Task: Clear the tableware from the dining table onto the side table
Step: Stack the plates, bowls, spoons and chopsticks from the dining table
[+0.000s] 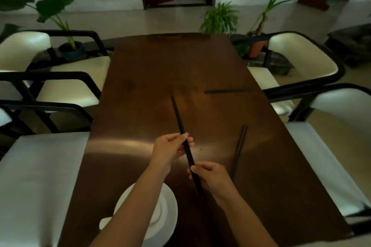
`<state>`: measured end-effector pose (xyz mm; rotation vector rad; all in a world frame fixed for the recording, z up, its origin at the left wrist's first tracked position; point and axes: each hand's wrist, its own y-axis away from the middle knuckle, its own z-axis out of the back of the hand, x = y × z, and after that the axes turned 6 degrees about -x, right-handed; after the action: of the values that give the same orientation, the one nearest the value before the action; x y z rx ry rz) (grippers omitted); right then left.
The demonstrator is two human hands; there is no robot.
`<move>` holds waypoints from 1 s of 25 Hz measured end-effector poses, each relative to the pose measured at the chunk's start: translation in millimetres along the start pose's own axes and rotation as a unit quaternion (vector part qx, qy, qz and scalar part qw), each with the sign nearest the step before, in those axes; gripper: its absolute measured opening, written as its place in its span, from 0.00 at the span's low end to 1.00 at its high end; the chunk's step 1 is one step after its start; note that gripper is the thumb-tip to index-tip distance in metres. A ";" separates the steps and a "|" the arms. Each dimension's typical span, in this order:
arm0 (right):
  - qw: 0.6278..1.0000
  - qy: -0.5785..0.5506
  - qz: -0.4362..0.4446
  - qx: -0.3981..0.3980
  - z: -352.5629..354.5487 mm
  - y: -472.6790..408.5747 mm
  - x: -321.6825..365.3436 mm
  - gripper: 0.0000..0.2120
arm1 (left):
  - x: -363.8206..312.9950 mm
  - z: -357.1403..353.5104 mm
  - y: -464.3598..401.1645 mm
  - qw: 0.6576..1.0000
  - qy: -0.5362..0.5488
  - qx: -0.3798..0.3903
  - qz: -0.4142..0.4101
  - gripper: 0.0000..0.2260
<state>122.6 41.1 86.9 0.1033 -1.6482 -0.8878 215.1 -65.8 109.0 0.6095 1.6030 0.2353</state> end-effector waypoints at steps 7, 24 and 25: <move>0.995 0.071 0.057 0.035 67.1 -20.3 -6.7 0.06 | 23.2 -48.5 -7.2 0.999 -0.019 0.015 0.026 0.04; 0.510 0.687 0.488 0.173 190.5 -190.1 8.5 0.11 | 50.5 -77.3 -25.2 0.978 0.056 -0.170 0.106 0.05; 0.502 0.685 0.494 0.187 192.3 -191.6 10.2 0.11 | 51.9 -77.7 -25.3 0.978 0.060 -0.168 0.107 0.05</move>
<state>-122.7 -5.3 -20.1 0.0901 -0.0876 0.5333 132.7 -44.6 62.7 0.5113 1.5655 0.7002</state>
